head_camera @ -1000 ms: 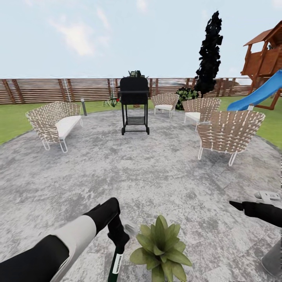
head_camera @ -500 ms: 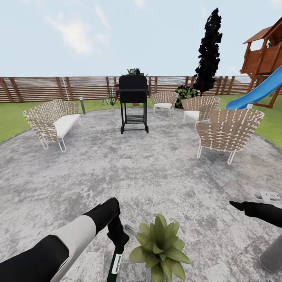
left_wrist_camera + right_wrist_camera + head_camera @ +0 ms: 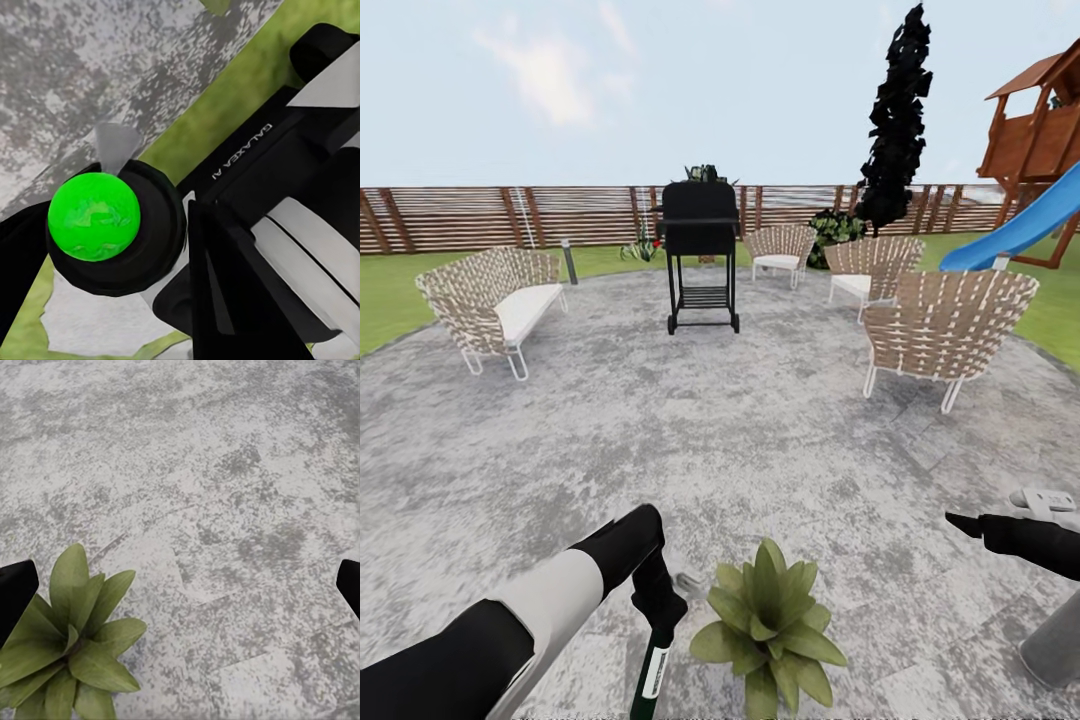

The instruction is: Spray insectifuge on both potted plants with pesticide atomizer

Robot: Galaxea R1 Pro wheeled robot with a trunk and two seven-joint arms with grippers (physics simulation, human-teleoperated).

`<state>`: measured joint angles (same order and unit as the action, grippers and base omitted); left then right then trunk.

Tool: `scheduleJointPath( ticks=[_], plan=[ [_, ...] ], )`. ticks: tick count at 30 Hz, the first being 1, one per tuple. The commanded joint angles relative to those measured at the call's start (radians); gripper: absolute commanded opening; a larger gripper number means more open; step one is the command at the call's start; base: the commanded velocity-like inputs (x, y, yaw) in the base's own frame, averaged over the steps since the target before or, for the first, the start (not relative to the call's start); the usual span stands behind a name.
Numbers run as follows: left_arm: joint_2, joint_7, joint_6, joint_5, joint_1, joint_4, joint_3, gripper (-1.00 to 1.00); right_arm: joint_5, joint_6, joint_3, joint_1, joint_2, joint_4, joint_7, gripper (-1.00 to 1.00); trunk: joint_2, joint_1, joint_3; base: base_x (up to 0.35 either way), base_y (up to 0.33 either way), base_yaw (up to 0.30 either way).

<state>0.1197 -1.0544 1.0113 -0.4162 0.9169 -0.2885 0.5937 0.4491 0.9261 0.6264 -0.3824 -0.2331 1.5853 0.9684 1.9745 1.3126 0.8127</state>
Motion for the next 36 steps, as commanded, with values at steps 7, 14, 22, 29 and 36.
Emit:
scheduleJointPath(
  ticks=[7, 14, 22, 29, 36],
  plan=[
    [0.000, -0.009, 0.006, -0.009, 0.000, -0.001, 0.000, -1.00, 0.010, 0.004, 0.001, -0.001, 0.000, 0.001, 0.010, 1.00, 0.001, 0.000, 0.012, 0.000, 0.000, 0.000],
    [0.000, -0.007, 0.006, -0.009, 0.000, -0.001, 0.000, -1.00, 0.010, 0.004, 0.001, -0.001, 0.000, 0.001, 0.010, 1.00, 0.001, 0.000, 0.023, 0.000, 0.000, 0.000],
    [-0.002, -0.007, 0.006, -0.010, 0.000, -0.003, -0.004, -1.00, 0.010, 0.004, 0.001, -0.001, -0.001, 0.001, 0.010, 1.00, 0.001, 0.000, 0.035, 0.000, 0.000, 0.000],
    [-0.003, -0.007, 0.006, -0.010, 0.000, -0.003, -0.005, -1.00, 0.010, 0.004, 0.001, -0.001, -0.002, 0.001, 0.010, 1.00, 0.001, 0.000, 0.046, 0.000, 0.000, 0.000],
    [-0.007, -0.003, 0.004, -0.010, 0.003, -0.004, -0.006, -1.00, 0.010, 0.004, 0.001, -0.001, -0.003, 0.001, 0.010, 1.00, 0.001, 0.000, 0.057, 0.000, 0.000, 0.000]
  ],
)
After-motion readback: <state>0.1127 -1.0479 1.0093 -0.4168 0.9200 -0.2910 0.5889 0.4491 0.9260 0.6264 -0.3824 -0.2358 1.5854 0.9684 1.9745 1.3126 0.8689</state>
